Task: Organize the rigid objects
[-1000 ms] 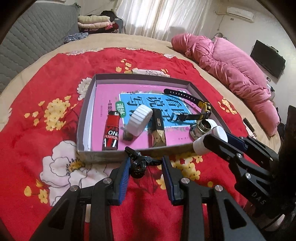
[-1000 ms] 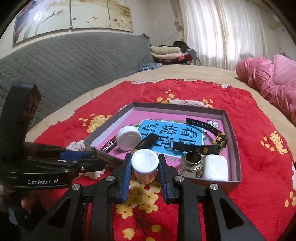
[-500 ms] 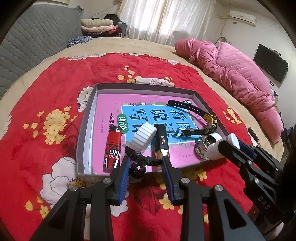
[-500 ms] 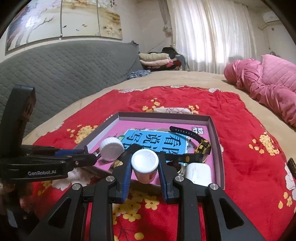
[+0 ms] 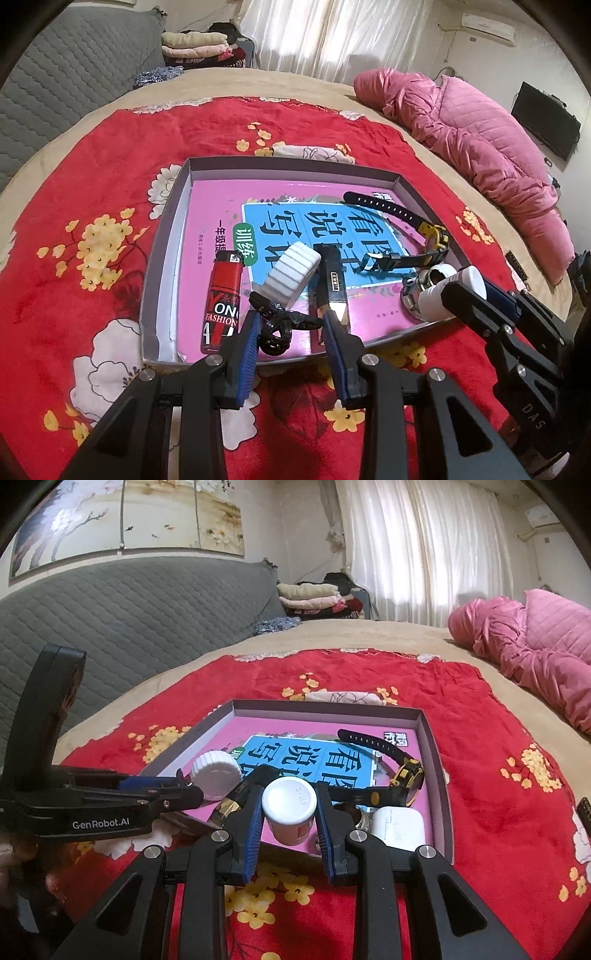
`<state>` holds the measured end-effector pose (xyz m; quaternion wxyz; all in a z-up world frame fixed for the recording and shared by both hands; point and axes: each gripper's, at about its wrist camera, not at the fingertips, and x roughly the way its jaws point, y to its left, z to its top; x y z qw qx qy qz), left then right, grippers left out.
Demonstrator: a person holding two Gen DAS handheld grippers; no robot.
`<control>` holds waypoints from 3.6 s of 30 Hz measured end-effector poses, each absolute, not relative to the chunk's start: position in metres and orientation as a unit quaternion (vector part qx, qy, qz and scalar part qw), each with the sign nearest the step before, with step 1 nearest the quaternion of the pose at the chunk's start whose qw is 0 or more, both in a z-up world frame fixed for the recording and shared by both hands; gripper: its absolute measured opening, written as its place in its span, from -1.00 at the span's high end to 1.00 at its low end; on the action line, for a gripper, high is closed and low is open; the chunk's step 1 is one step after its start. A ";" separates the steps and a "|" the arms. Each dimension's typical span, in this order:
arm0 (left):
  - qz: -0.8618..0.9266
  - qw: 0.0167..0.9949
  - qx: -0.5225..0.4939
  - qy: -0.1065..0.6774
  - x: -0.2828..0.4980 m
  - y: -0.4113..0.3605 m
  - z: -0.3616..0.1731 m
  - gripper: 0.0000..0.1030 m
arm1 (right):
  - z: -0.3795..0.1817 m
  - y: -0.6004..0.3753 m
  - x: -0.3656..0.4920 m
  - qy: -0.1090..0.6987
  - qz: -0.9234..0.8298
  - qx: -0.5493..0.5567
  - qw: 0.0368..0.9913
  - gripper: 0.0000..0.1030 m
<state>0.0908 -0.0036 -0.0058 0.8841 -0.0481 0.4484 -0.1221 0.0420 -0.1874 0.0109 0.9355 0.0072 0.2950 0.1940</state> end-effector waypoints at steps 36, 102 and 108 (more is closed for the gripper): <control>-0.096 0.880 -0.031 0.464 0.102 -0.004 -0.016 0.32 | -0.009 -0.187 0.052 0.342 0.196 0.011 0.919 0.38; -0.048 0.904 -0.038 0.423 0.014 0.007 0.040 -0.14 | 0.037 -0.202 -0.027 0.344 0.074 -0.006 0.936 -0.48; -0.042 0.906 -0.025 0.420 -0.002 -0.001 0.038 -0.14 | 0.037 -0.203 -0.041 0.347 0.067 -0.006 0.936 -0.48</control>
